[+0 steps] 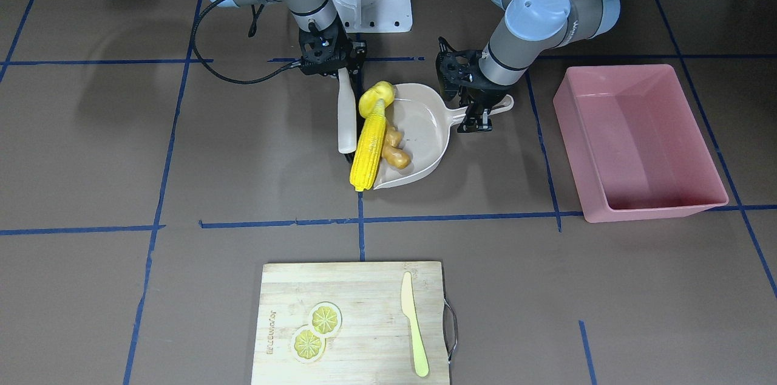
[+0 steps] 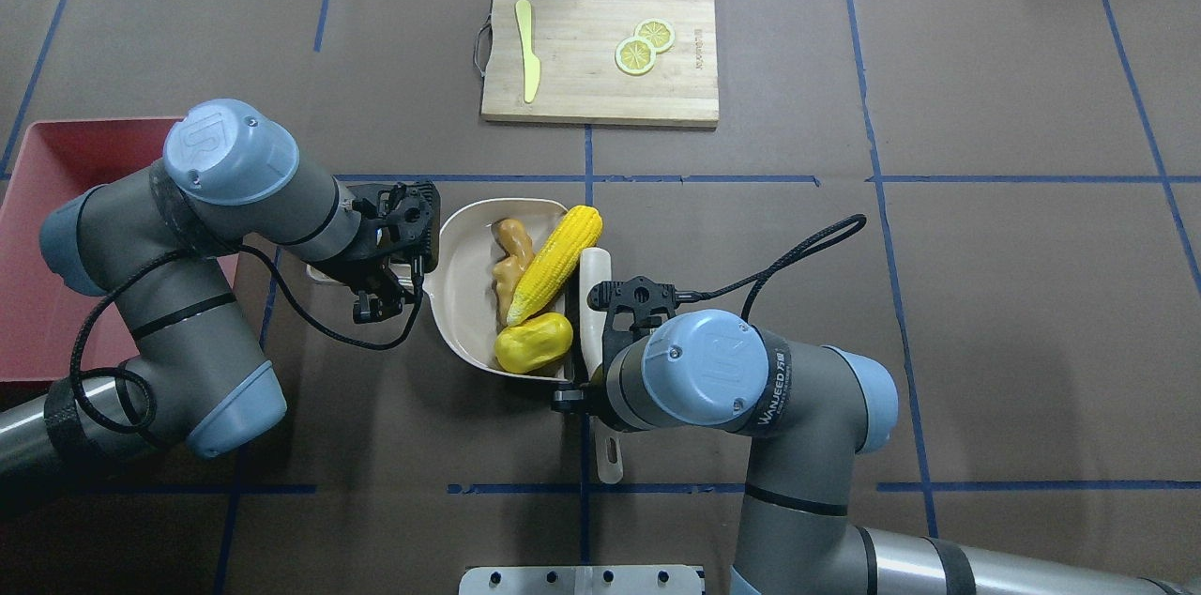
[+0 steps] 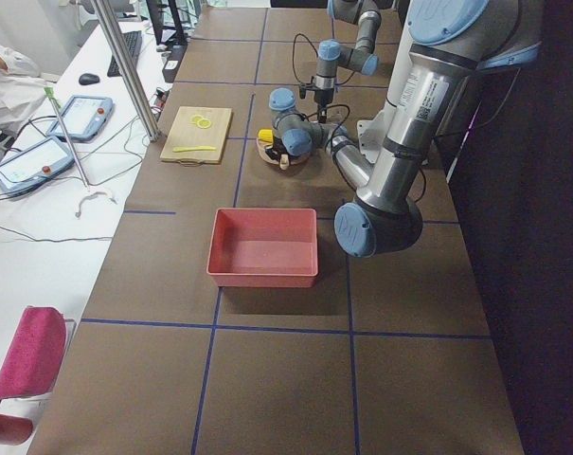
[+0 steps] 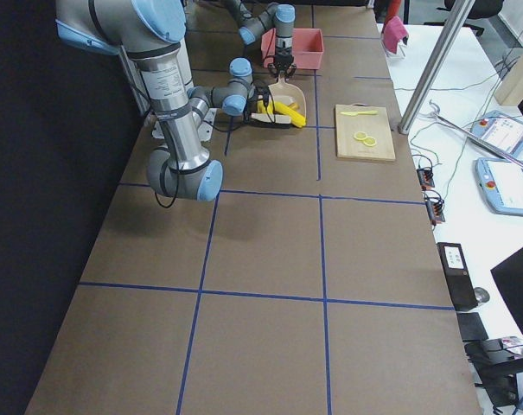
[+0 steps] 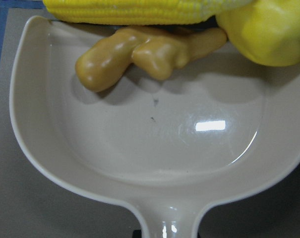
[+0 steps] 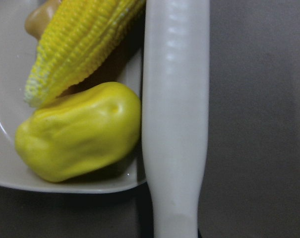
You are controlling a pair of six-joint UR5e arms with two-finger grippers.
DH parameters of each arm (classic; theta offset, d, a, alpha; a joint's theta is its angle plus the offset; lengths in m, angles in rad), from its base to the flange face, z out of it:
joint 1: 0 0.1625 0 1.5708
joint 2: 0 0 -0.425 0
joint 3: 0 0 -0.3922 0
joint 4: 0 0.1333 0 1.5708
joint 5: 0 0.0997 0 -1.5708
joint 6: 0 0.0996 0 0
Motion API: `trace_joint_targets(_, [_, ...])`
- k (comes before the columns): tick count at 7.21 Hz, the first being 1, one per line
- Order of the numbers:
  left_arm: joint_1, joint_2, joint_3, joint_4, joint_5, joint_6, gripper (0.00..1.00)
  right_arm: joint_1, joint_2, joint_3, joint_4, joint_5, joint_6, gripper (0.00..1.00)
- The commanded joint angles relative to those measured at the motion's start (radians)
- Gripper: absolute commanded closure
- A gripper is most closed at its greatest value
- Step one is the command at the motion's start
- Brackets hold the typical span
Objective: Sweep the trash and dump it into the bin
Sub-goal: 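Sweep the corn, ginger and yellow pepper into the dustpan with the brush, then lift the brush away with the right gripper while the left gripper raises the dustpan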
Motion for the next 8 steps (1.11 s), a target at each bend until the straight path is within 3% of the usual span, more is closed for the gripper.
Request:
trace_joint_targets(1, [0.0, 0.0, 0.0, 0.0, 0.0, 0.0, 1.0, -0.001, 0.022, -0.003, -0.014, -0.008, -0.011, 1.0])
trace_joint_targets(4, [0.0, 0.0, 0.0, 0.0, 0.0, 0.0, 1.0, -0.005, 0.103, -0.091, -0.016, -0.043, -0.018, 1.0])
trace_joint_targets(8, [0.0, 0.0, 0.0, 0.0, 0.0, -0.002, 1.0, -0.005, 0.067, -0.034, -0.037, -0.039, -0.018, 1.0])
